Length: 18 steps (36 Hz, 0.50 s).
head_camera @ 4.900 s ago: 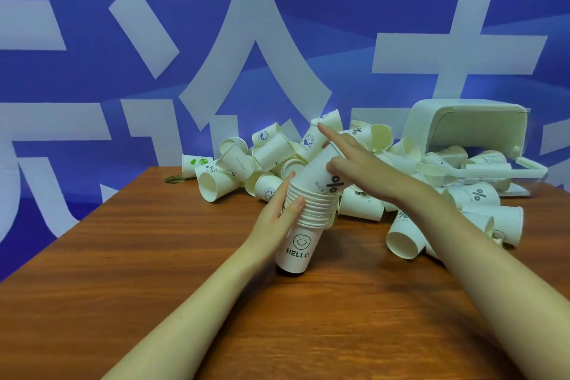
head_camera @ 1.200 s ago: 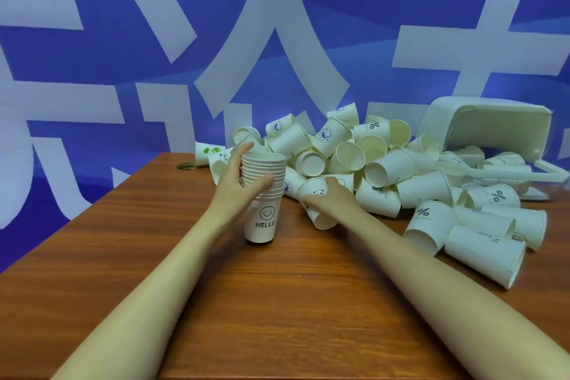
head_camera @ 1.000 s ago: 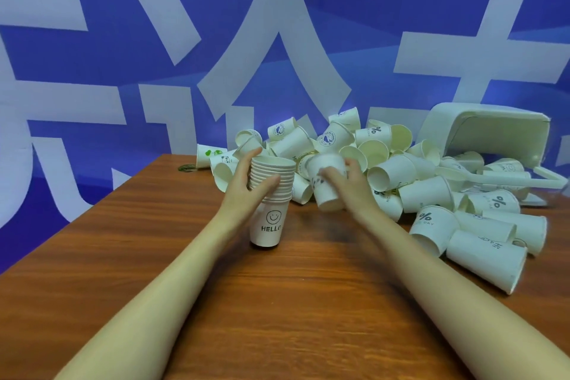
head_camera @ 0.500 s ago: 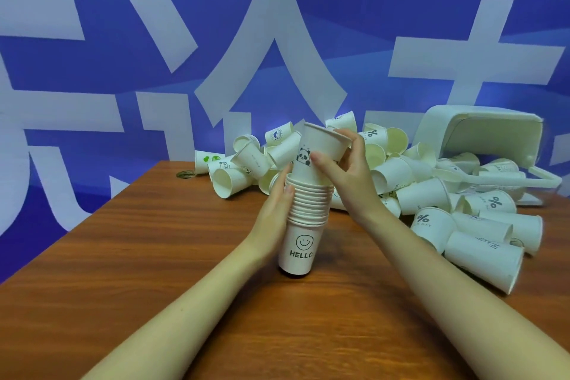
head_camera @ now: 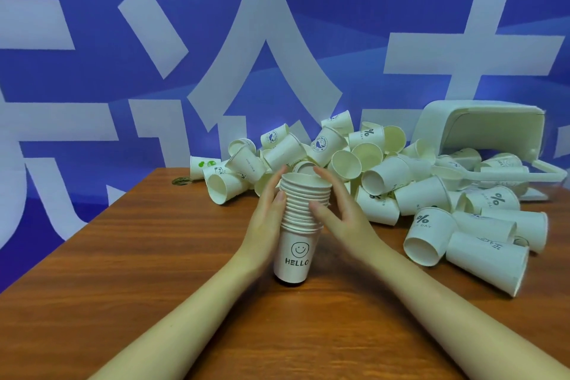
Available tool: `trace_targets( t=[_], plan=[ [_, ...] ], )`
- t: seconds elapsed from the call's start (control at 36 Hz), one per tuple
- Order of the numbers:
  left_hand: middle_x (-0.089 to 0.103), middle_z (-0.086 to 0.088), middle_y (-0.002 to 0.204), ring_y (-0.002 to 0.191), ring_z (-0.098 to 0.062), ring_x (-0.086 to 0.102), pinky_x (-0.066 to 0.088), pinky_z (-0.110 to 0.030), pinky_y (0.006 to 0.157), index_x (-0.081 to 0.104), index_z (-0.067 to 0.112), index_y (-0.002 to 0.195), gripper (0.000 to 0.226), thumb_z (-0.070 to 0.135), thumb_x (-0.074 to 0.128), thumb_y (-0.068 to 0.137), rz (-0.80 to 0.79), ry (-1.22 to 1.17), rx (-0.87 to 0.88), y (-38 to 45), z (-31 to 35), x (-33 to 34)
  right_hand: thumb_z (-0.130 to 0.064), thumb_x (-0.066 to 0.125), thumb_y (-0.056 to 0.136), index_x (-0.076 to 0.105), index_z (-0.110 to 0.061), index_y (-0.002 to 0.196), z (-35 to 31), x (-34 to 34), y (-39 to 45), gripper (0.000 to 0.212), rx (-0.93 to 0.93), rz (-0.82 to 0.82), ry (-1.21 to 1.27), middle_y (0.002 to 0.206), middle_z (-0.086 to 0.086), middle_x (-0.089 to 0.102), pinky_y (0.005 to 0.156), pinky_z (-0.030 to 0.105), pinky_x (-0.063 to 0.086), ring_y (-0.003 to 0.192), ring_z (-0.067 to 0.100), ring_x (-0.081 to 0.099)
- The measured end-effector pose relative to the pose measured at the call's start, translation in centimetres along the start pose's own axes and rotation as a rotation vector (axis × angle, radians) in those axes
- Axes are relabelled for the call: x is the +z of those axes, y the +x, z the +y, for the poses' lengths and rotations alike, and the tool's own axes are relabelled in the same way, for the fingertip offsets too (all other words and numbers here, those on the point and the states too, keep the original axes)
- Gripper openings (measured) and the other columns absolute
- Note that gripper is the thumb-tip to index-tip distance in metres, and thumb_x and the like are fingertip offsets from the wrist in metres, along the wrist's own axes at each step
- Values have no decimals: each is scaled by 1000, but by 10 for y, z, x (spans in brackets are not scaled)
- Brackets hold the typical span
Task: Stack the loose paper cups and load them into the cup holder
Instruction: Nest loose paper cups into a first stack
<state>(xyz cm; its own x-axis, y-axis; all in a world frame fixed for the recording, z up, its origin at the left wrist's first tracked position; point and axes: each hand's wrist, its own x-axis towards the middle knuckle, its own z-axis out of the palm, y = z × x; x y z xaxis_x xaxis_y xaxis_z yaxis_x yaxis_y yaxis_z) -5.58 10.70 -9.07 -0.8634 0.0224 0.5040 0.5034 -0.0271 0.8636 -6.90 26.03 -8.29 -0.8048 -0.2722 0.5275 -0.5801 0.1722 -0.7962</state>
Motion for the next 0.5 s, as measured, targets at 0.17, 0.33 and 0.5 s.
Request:
trace_targets(
  t=[0.17,0.33,0.5],
  plan=[
    [51,5,142,133,-15,46,34,-49,113,50,40,132,46,50,51,88,59,-20,-17,0,-4,2,-45,66,80,18,-23,154,6,6,-7,90,22,-3,0,157,-9,30,114,18,28,140,-5,29],
    [49,11,145,136,-9,43,34,-45,114,50,44,135,48,49,52,88,30,8,-51,-2,-4,7,-40,70,79,23,-37,147,7,-8,-9,83,18,26,-44,135,-42,41,105,12,34,129,-15,38],
    [52,8,135,120,0,51,42,-39,108,54,40,126,36,20,53,96,141,267,-28,25,-6,-13,-50,71,71,24,-48,143,13,-22,-7,86,33,118,-68,140,-22,47,107,29,42,127,-5,46]
  ],
)
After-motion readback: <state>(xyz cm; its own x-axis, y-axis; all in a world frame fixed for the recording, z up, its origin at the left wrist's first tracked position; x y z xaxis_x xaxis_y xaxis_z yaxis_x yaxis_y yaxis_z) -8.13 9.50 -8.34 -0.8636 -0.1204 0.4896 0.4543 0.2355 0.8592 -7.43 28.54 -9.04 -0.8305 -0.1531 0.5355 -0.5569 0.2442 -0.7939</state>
